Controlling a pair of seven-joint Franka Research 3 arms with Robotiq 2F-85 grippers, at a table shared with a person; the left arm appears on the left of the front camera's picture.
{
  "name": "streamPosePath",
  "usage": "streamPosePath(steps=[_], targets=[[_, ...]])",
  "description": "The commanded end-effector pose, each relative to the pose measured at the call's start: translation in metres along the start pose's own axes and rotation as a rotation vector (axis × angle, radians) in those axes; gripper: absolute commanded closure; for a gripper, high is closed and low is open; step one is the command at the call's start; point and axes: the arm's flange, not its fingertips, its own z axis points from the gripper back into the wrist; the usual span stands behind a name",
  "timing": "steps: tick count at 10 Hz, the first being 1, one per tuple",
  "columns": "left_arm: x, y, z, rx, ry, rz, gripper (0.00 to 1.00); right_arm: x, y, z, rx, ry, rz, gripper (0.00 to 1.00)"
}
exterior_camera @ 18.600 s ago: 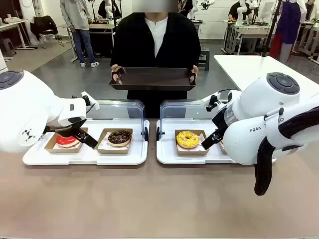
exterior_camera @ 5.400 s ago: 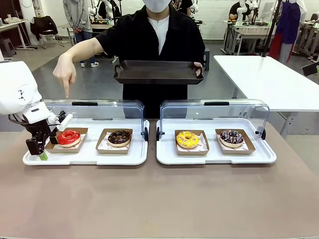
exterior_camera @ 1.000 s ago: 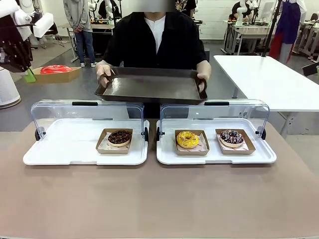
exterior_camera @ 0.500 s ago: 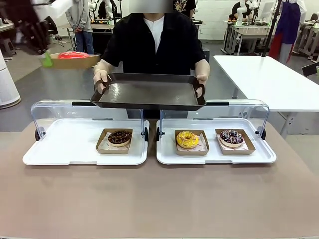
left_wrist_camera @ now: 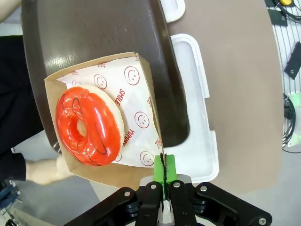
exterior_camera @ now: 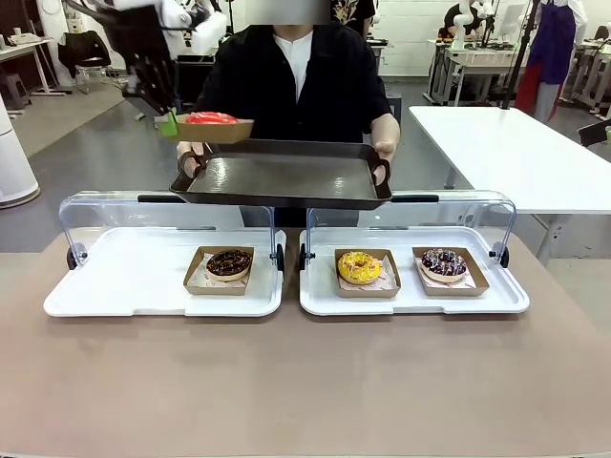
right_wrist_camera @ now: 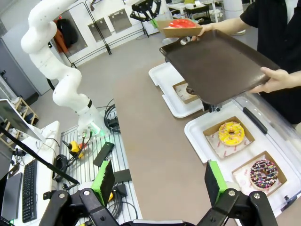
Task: Provide the desired donut to the person.
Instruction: Place the picked Paper togo box onto the Handle tray extended by the person.
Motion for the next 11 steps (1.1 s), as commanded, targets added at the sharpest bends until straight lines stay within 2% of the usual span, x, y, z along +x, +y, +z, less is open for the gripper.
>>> streamPosePath(steps=[1,3,8,11], targets=[[0.002,0.014,-0.009,0.013,0.012,0.040,0.99,0.002,-0.001,-0.001,0.012,-0.024,0.015,0.00],[0.000,0.024,-0.027,0.044,0.033,0.064,0.99,0.002,-0.001,-0.001,0.012,-0.024,0.015,0.00],[-0.006,0.041,-0.073,-0.006,-0.009,0.063,0.99,0.002,-0.001,-0.001,0.012,-0.024,0.015,0.00],[-0.003,0.046,-0.081,-0.028,-0.007,0.050,0.99,0.002,-0.001,-0.001,0.012,-0.024,0.015,0.00]])
